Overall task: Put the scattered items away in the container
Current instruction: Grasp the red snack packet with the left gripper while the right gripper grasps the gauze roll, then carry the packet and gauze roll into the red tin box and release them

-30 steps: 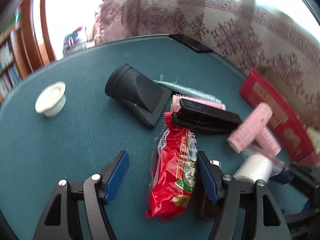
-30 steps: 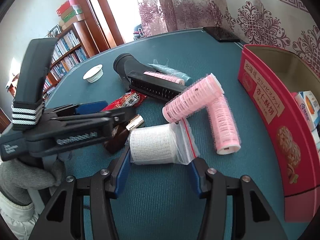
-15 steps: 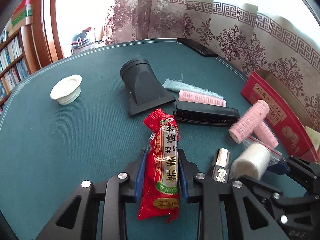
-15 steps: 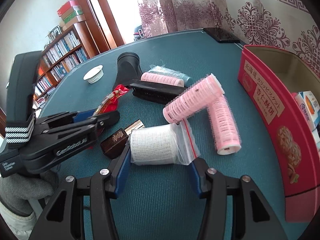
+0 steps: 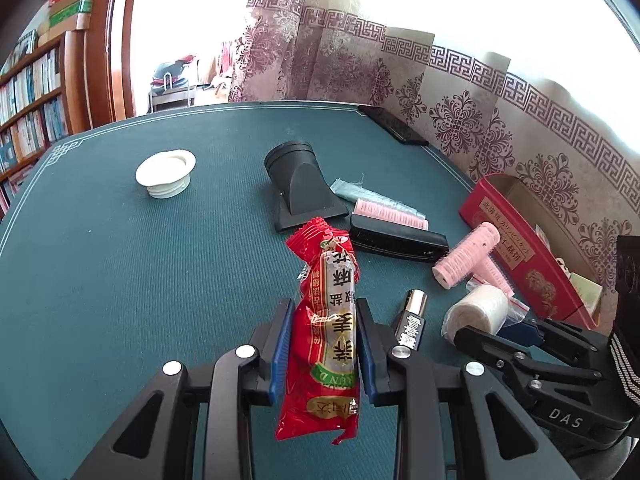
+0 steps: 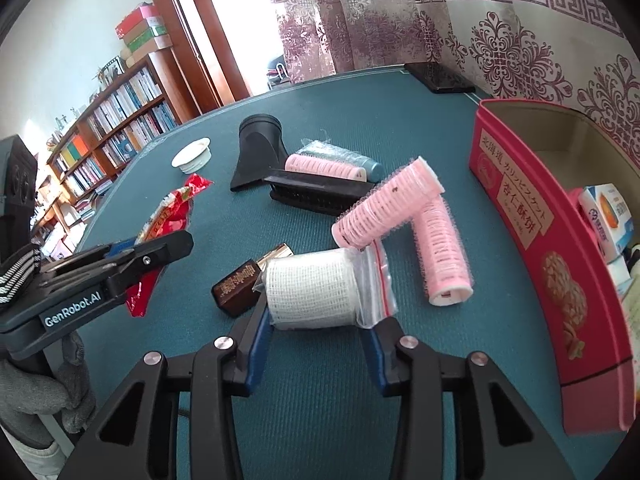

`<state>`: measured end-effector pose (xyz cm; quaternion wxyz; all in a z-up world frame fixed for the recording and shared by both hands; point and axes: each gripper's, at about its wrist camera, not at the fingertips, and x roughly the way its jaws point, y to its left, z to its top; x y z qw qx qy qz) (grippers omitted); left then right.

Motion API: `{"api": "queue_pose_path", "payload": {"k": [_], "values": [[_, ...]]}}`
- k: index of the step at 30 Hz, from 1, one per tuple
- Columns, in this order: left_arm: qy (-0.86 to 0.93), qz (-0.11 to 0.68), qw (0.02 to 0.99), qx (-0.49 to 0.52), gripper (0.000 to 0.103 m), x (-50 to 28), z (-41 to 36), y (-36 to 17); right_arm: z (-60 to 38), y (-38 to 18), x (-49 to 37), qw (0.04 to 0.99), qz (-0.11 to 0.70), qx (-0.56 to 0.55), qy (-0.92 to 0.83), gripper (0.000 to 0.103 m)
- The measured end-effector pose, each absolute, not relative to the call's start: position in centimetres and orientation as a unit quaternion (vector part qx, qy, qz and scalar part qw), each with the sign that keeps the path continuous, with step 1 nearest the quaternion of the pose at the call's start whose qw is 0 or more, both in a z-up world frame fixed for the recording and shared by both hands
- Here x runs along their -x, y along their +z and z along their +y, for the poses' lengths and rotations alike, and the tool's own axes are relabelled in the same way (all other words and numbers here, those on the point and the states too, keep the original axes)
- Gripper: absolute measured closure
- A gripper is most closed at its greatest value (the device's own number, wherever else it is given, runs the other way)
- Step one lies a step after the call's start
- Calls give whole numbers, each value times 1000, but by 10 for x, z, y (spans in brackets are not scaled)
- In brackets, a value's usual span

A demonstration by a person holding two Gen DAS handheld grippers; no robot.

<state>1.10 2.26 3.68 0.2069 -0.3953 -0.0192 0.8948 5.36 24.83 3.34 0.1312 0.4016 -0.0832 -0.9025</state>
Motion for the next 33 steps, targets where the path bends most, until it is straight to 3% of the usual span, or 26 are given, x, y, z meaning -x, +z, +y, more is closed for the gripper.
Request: {"api": "queue_pose_path", "payload": {"k": [9, 16, 33], "values": [[895, -21, 227, 384, 72, -20, 34, 50, 274, 66, -75, 114, -104, -361, -920, 59], [892, -22, 248, 378, 72, -30, 47, 61, 321, 94, -84, 49, -117, -313, -941, 58], [881, 3, 278, 382, 72, -43, 83, 67, 419, 90, -49, -62, -151, -318, -934, 57]]}}
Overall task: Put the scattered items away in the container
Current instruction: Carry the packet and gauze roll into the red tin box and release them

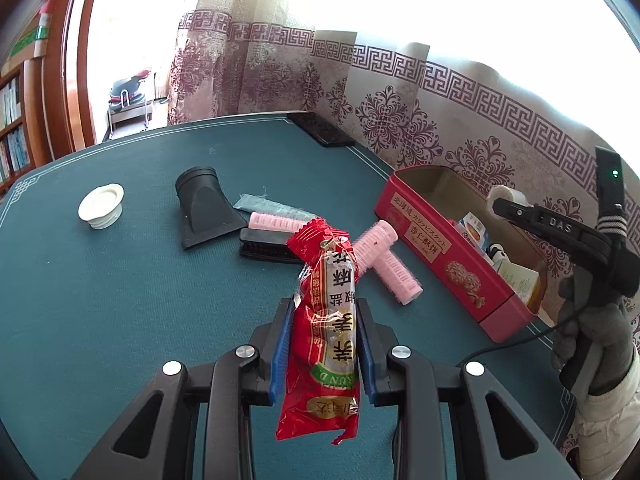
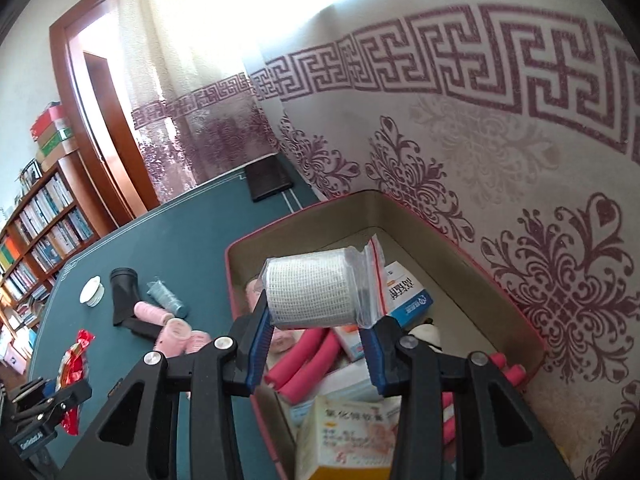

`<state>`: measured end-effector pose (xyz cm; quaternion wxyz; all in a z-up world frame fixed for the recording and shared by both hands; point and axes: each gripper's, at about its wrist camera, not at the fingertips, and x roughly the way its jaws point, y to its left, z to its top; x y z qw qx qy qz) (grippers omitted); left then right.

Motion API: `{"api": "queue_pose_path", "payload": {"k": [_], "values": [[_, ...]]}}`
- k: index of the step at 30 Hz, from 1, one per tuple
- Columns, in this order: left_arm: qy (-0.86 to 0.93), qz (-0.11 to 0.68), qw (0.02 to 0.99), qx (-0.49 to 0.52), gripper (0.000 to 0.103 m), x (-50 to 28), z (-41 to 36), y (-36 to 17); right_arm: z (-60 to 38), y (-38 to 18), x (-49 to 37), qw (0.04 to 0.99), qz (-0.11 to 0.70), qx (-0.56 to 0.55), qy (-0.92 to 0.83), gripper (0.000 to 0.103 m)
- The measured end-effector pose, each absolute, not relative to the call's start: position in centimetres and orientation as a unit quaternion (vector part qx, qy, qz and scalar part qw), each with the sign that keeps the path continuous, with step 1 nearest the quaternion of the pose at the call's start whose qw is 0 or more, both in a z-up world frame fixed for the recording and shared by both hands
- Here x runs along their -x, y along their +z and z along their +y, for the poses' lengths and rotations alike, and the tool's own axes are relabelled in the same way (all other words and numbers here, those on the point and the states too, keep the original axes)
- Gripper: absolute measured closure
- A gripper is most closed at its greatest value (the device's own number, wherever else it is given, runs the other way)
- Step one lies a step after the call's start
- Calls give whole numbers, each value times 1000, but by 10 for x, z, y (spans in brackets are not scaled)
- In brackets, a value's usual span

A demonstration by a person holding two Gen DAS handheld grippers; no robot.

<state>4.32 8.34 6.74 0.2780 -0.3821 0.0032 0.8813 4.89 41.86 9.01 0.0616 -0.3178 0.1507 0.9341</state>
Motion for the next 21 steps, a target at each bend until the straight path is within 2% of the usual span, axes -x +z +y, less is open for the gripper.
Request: {"api": "queue_pose_path", "payload": {"k": [4, 6, 21], "values": [[879, 7, 282, 385, 72, -43, 90, 66, 427, 83, -52, 66, 164, 319, 931, 49], [877, 8, 284, 387, 72, -43, 94, 66, 428, 81, -56, 65, 168, 315, 932, 40], [859, 42, 339, 381, 72, -42, 153, 83, 437, 78, -85, 74, 172, 298, 936, 34]]}}
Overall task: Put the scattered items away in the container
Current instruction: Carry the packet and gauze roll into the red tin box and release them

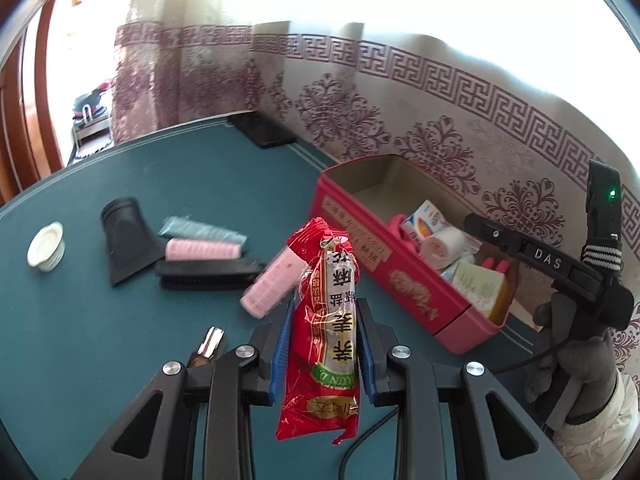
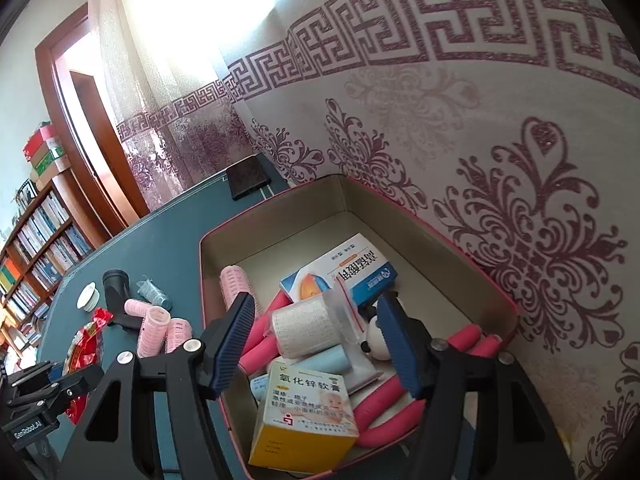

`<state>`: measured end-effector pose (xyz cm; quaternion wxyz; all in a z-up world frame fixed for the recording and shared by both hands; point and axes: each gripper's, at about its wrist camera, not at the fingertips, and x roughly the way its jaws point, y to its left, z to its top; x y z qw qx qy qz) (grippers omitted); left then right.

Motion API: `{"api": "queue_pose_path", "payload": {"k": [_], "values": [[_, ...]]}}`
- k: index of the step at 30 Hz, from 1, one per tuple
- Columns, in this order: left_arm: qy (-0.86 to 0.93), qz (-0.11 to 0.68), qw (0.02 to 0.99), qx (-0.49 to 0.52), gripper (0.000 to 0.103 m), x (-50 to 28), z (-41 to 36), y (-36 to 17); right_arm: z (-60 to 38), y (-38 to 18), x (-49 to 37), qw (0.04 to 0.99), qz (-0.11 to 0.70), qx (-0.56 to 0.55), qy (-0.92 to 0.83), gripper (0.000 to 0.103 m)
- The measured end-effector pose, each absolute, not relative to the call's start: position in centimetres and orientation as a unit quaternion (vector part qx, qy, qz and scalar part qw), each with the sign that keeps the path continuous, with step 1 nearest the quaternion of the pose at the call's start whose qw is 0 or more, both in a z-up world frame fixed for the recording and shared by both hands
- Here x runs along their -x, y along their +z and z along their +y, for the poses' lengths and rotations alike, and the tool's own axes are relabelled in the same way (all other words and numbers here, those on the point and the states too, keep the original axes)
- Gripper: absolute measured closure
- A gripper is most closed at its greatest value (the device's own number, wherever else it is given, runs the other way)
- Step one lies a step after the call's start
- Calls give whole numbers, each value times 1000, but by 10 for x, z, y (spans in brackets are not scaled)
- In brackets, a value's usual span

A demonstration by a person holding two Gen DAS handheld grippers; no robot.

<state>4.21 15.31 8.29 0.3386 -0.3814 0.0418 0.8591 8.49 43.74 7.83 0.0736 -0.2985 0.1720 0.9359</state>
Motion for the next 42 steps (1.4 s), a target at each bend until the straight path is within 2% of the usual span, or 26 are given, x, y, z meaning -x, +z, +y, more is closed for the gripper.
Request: {"api": "queue_pose_path", "payload": {"k": [10, 18, 19, 20, 22, 42], "values": [[847, 68, 387, 357, 72, -28, 227, 105, 442, 84, -100, 92, 144, 280, 945, 34], [829, 38, 424, 363, 72, -1, 283, 108, 443, 82, -101, 94, 140, 279, 945, 32], [827, 38, 428, 362, 68, 1, 286, 107, 442, 81, -101, 93, 138, 280, 945, 32], [827, 39, 427, 364, 57, 2, 289, 106, 441, 81, -101, 92, 137, 280, 946, 32], [828, 36, 425, 363, 52, 3, 287, 105, 440, 81, -100, 90, 137, 280, 946, 32], [860, -13, 327, 391, 51, 11, 177, 89, 389, 91, -106, 37, 113, 272, 955, 30]]}}
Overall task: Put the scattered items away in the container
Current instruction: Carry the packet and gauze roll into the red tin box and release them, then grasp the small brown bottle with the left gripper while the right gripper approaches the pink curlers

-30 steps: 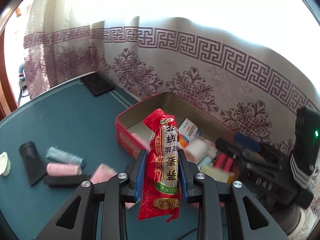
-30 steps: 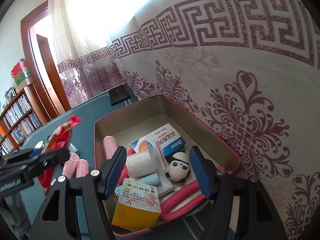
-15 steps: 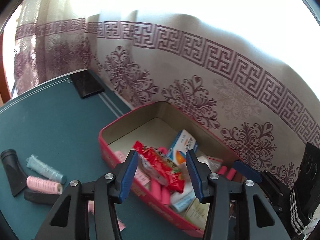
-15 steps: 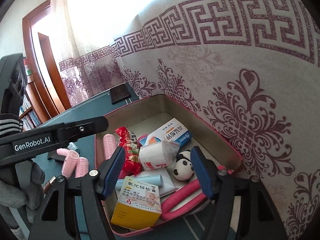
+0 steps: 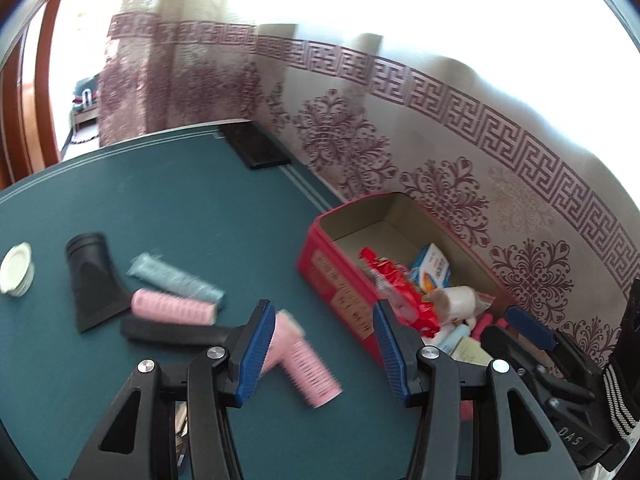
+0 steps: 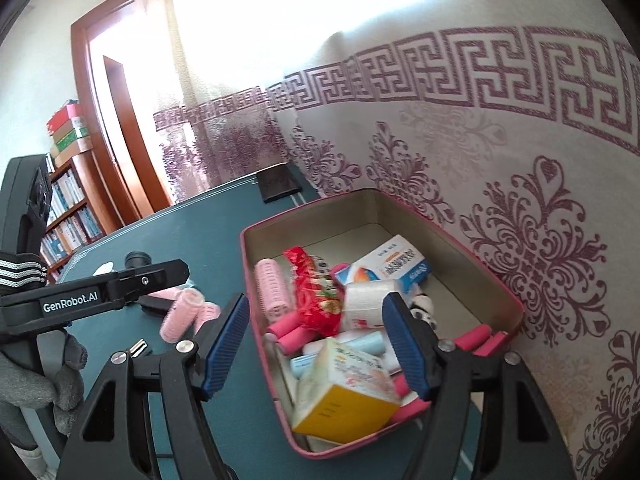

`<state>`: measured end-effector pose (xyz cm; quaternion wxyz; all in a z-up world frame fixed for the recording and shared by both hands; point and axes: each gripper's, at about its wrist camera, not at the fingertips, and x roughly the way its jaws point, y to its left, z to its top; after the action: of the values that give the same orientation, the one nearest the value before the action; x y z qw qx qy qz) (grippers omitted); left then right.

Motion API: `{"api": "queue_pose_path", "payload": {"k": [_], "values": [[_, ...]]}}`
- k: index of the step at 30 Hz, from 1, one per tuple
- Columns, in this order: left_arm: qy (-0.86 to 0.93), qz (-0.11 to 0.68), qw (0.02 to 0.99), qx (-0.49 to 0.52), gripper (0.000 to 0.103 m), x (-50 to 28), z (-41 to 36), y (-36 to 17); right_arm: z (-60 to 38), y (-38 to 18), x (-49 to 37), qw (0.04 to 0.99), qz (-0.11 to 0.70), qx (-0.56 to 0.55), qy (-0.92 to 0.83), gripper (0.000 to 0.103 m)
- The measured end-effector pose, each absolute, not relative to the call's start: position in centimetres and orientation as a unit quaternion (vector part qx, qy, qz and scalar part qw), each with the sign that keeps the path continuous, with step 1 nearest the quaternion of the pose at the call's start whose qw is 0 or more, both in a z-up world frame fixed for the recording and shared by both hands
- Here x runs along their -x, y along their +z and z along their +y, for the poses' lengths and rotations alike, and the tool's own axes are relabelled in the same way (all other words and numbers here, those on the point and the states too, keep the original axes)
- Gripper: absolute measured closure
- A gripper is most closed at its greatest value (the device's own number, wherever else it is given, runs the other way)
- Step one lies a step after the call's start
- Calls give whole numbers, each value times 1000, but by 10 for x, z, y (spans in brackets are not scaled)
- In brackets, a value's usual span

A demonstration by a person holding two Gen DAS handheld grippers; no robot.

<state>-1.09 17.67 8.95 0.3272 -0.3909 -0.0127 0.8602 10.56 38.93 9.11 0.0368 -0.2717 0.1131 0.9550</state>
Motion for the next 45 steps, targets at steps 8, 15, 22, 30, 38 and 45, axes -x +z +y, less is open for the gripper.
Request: {"api": "queue_pose_path", "payload": {"k": [8, 15, 22, 30, 38, 45], "values": [[870, -24, 285, 401, 51, 3, 121, 74, 350, 93, -107, -8, 89, 276, 957, 30], [872, -29, 258, 415, 51, -1, 86, 55, 316, 88, -106, -41, 67, 292, 953, 30], [863, -18, 257, 435, 51, -2, 80, 35, 294, 80, -104, -57, 54, 309, 948, 30], [855, 2, 264, 446, 51, -2, 87, 19, 284, 74, -101, -63, 50, 325, 942, 30], [868, 38, 239, 434, 70, -3, 90, 12, 282, 62, -93, -71, 56, 345, 934, 30], [875, 7, 229, 426, 82, -5, 75, 15, 280, 56, -81, -78, 63, 358, 928, 30]]}}
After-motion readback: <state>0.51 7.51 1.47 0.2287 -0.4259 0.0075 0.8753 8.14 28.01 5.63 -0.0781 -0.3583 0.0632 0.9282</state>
